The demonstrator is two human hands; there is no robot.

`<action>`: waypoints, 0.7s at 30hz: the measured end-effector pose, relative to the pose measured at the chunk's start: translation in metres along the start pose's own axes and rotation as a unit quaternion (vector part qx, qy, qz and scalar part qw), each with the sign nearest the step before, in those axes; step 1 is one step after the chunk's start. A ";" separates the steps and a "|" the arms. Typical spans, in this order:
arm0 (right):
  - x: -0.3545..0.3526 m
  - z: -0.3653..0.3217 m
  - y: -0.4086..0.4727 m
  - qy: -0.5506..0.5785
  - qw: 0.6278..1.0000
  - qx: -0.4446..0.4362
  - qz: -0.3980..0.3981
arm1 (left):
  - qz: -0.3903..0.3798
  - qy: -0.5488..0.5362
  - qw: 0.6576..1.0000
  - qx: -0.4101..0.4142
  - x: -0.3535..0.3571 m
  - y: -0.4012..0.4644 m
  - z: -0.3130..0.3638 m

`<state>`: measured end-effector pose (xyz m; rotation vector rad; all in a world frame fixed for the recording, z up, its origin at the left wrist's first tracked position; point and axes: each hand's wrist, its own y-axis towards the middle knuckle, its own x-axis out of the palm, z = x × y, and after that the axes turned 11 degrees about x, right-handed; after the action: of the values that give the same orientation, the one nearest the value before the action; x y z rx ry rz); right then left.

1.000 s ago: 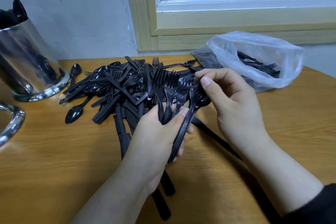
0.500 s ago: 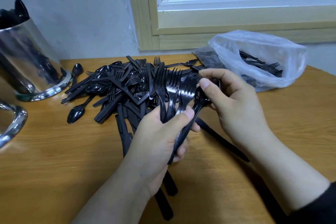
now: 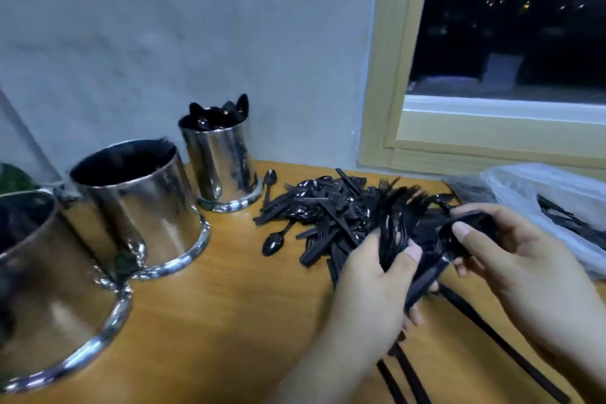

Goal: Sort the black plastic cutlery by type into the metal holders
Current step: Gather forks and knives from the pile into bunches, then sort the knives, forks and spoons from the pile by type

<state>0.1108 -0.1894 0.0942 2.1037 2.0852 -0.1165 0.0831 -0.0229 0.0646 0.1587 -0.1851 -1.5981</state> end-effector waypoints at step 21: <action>0.238 -0.178 0.081 -0.110 0.968 -0.221 0.044 | 0.209 0.009 0.976 0.067 -0.283 0.006 0.166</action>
<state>0.1827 0.0765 0.2317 1.8152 1.6970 0.1135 0.0630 0.2631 0.2244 0.2238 -0.2922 -1.1651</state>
